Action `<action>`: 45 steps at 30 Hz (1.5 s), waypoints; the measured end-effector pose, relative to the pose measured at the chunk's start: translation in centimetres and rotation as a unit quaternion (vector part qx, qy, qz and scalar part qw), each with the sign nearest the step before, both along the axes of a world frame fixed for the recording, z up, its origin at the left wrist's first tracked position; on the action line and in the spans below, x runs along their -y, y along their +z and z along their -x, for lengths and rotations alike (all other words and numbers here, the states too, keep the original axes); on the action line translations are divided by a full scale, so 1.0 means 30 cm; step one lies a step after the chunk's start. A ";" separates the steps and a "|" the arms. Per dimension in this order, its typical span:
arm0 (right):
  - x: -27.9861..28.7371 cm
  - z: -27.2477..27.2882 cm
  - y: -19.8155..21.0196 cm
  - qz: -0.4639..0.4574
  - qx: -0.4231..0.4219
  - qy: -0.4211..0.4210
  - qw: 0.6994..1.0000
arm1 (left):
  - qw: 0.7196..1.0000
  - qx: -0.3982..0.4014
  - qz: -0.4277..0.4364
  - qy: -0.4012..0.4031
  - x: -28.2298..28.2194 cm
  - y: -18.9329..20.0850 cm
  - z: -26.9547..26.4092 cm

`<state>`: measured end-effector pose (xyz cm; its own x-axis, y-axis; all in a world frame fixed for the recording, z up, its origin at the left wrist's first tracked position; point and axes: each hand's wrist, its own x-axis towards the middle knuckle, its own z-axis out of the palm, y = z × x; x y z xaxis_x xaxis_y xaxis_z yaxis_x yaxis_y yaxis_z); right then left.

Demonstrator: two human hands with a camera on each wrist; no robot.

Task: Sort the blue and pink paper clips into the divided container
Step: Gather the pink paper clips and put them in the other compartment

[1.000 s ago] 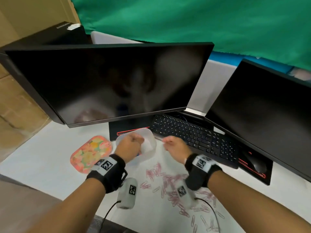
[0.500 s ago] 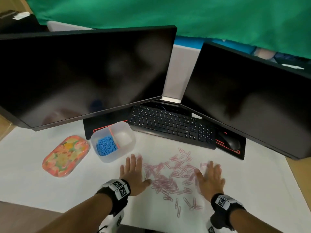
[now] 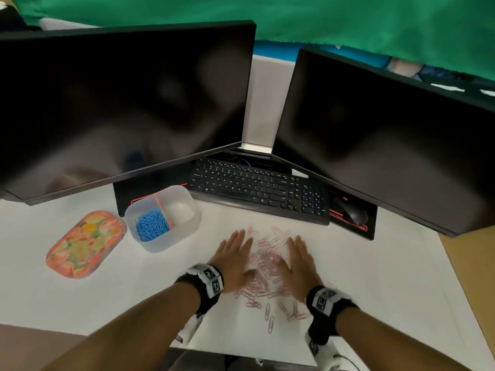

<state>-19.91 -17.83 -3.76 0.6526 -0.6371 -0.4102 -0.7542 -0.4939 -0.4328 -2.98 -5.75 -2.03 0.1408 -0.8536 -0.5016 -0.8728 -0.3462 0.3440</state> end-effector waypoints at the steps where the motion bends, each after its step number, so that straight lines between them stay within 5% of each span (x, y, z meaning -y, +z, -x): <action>1: 0.037 -0.009 -0.001 0.002 -0.017 -0.007 1.000 | 1.000 0.006 -0.005 0.015 0.011 0.003 -0.019; 11: 0.070 -0.150 -0.020 -0.013 -0.060 0.139 0.988 | 0.998 0.037 -0.038 -0.043 0.156 -0.027 0.025; 20: -0.024 0.009 0.008 -0.026 -0.061 0.294 0.953 | 0.983 0.027 -0.001 -0.183 -0.017 0.022 -0.008; 22: -0.038 0.066 0.028 -0.036 -0.027 0.267 0.963 | 0.986 0.019 0.014 -0.164 -0.069 0.038 -0.025; 25: -0.007 0.179 0.061 0.000 0.021 0.088 0.996 | 0.998 0.014 0.011 -0.057 -0.178 0.066 -0.081; 29: 0.027 0.319 0.049 -0.013 -0.071 -0.072 0.995 | 0.996 0.022 -0.087 0.020 -0.330 0.049 -0.123; 40: -0.145 0.106 -0.012 -0.022 -0.080 0.061 0.995 | 0.990 0.044 -0.066 -0.113 -0.189 -0.033 0.040; 45: -0.119 0.118 0.041 -0.077 0.069 0.058 0.993 | 0.997 -0.005 0.011 -0.075 -0.174 0.002 0.024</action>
<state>-23.46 -14.25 -2.54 0.7741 -0.4919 -0.3984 -0.6250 -0.4938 -0.6046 -3.72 -0.53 -1.98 0.0059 -0.8755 -0.4832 -0.9106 -0.2044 0.3592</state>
